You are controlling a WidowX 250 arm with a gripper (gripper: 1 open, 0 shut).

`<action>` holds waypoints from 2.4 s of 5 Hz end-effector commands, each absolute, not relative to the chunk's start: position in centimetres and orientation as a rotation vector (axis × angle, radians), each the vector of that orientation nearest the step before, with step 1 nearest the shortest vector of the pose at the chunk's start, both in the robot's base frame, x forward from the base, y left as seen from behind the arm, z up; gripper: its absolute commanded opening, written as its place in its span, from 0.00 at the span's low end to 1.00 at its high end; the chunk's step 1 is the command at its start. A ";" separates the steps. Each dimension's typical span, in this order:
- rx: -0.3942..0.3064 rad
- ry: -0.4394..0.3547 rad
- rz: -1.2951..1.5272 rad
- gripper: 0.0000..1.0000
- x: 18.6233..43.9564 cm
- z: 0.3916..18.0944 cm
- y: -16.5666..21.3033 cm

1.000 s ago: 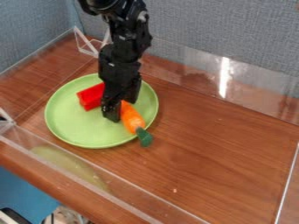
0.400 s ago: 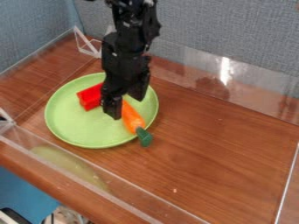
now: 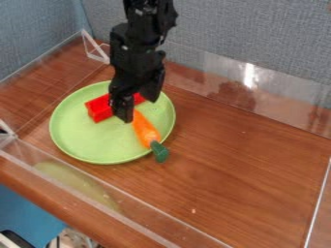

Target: Put the carrot on the green plate

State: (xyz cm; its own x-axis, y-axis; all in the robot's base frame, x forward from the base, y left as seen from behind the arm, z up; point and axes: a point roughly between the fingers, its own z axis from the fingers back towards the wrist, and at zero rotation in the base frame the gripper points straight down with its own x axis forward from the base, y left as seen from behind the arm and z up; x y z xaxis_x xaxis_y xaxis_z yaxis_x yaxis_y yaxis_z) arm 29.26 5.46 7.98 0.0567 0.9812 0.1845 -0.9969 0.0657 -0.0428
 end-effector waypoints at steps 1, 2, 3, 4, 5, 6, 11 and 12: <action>0.065 -0.250 1.522 1.00 29.9 10.3 5.9; 0.070 -0.252 1.531 1.00 29.8 10.4 5.9; 0.069 -0.256 1.486 1.00 29.6 9.9 6.1; 0.067 -0.259 1.442 1.00 29.2 9.5 6.2; 0.066 -0.262 1.398 1.00 28.9 9.0 6.4; 0.070 -0.264 1.391 1.00 29.2 9.2 5.3; 0.077 -0.271 1.226 1.00 29.3 8.7 2.3; 0.081 -0.273 1.226 1.00 29.4 8.5 2.3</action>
State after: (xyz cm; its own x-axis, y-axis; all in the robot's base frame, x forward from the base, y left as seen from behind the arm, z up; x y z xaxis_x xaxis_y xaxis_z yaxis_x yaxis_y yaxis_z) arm 28.97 2.46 7.60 0.3201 0.9170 0.2378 -0.9388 0.3407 -0.0500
